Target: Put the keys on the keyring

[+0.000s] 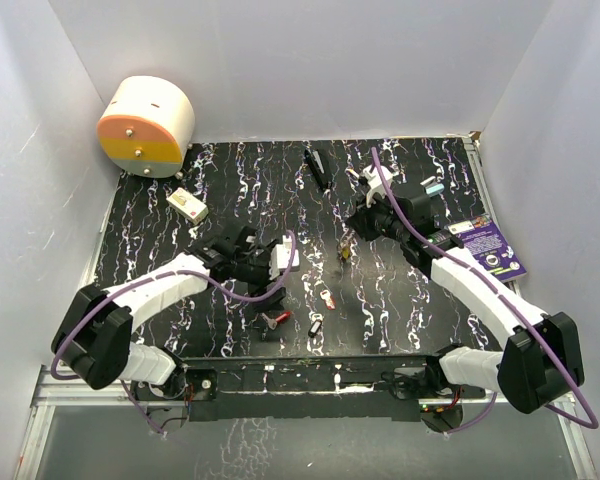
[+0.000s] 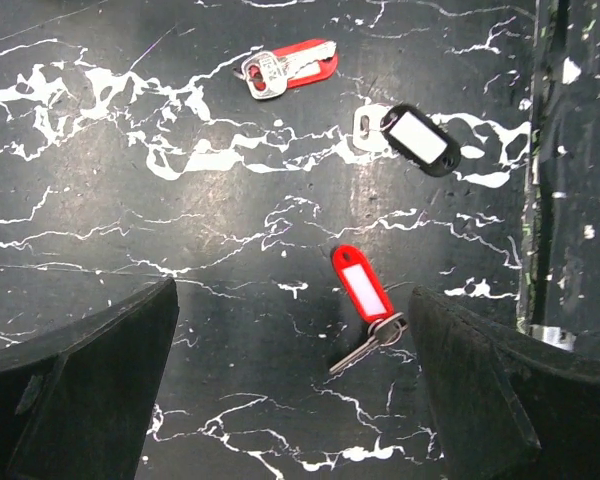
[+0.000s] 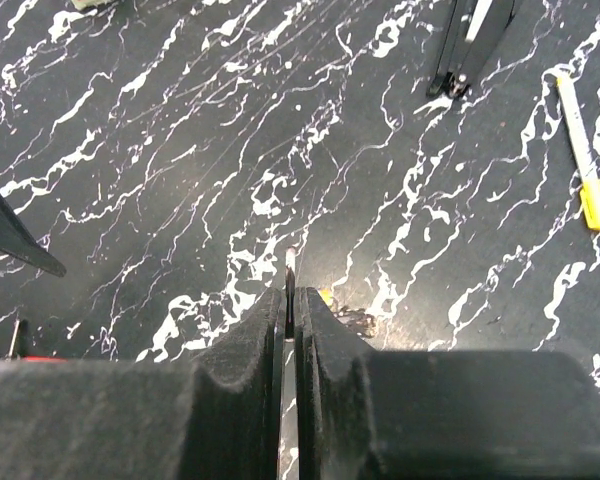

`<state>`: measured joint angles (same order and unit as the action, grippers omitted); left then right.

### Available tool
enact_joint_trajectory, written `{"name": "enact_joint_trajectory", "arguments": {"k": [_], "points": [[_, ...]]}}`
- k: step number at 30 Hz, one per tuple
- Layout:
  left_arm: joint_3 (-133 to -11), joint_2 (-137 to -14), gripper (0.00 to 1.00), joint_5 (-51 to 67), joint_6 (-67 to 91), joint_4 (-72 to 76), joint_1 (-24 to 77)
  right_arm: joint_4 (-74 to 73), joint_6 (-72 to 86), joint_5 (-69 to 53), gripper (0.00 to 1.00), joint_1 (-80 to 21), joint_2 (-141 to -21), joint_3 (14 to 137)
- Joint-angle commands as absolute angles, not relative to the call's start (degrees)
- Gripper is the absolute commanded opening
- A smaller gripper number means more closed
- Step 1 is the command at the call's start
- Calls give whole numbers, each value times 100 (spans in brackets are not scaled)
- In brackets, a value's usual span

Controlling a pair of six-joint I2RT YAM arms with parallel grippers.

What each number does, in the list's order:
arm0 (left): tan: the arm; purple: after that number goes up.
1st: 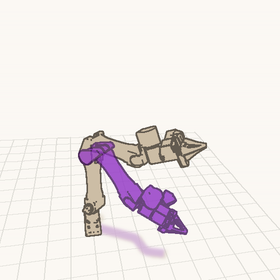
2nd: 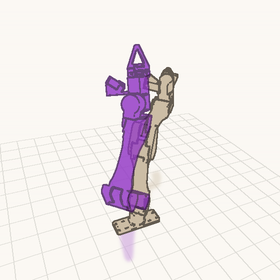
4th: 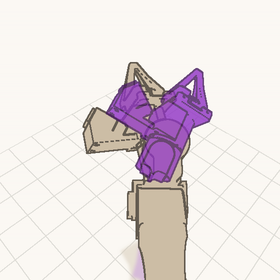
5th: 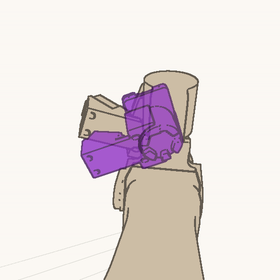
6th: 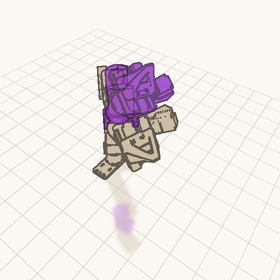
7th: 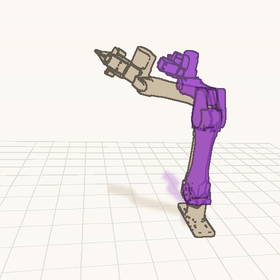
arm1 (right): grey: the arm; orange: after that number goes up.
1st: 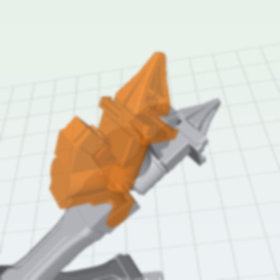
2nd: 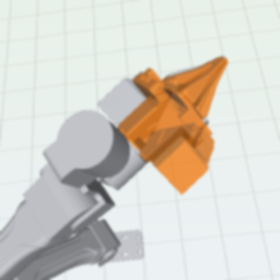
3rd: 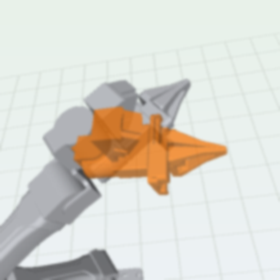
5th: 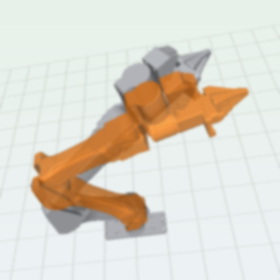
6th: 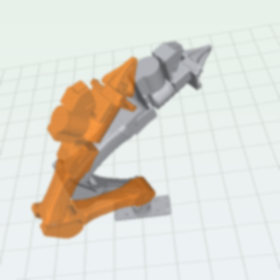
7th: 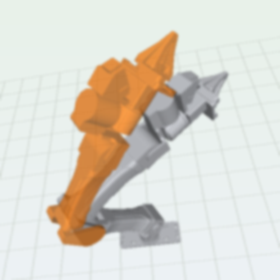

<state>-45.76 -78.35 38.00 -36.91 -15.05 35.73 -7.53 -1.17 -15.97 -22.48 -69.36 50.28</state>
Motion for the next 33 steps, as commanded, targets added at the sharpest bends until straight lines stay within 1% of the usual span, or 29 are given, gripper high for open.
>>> {"name": "enact_joint_trajectory", "arguments": {"k": [1,4,7,11,17,19,22,26,29,30,31,32,33], "points": [[-4510,-7583,96,3672,-3958,-1556,3745,-451,163,-1568,8,-2222,-6720,4948],[-4412,-7733,92,3475,-3816,-1554,4159,-382,247,-1661,8,-2223,-6722,4859],[-4417,-7813,91,3238,-3910,-1708,4487,-339,311,-1749,8,-2223,-6725,4771],[-4560,-8000,91,3519,-3946,-1935,4541,-322,387,-1826,8,-2224,-6730,4658],[-4280,-8209,90,2905,-3850,-1412,4651,-222,504,-1850,8,-2223,-6693,4447],[-4201,-8266,86,2717,-3850,-1268,4658,-222,518,-1854,8,-2221,-6689,4415],[-4103,-8404,72,2442,-3866,-1100,4658,-211,527,-1824,8,-2224,-6686,4396],[-4021,-8548,46,2329,-3796,-939,4654,-203,536,-1815,8,-2224,-6702,4395],[-4009,-8618,35,2255,-3746,-809,4653,-202,541,-1783,8,-2224,-6723,4395],[-4012,-8655,28,2174,-3728,-736,4656,-202,540,-1777,8,-2224,-6729,4402],[-4027,-8699,24,2079,-3696,-669,4656,-202,542,-1768,8,-2219,-6739,4403],[-4052,-8738,14,1943,-3651,-596,4652,-207,545,-1755,8,-2221,-6755,4410],[-4092,-8789,0,1807,-3599,-507,4655,-205,544,-1739,8,-2223,-6770,4412]]}}
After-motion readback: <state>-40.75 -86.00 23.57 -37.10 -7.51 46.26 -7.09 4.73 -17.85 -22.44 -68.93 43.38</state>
